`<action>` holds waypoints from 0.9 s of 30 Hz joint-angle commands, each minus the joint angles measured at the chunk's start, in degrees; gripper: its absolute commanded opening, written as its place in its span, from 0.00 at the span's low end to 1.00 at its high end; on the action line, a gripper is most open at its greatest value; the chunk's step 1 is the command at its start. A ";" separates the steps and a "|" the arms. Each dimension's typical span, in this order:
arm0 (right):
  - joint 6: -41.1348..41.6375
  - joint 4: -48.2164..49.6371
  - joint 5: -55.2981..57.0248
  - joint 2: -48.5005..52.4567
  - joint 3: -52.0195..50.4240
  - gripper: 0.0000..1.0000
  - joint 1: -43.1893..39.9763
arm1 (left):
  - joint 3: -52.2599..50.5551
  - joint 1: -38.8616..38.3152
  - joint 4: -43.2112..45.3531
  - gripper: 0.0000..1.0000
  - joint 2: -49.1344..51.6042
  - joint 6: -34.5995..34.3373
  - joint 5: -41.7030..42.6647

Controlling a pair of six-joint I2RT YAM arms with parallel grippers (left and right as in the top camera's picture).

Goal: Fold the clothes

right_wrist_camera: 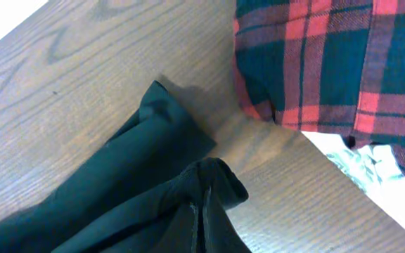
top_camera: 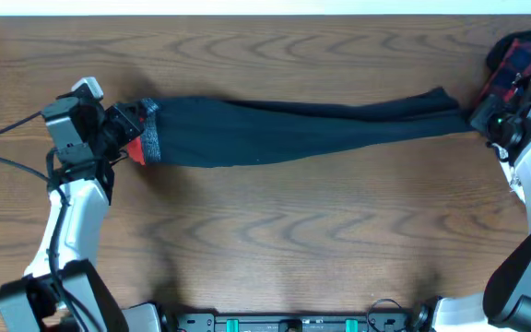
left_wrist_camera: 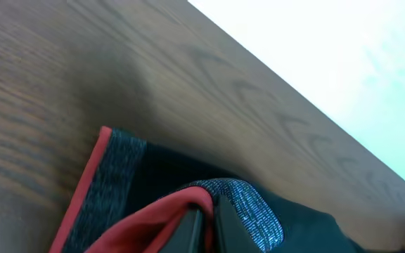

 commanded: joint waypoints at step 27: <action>5.79 15.13 5.57 10.03 1.11 0.01 5.14 | 1.86 -2.60 8.11 0.06 6.69 2.32 -12.59</action>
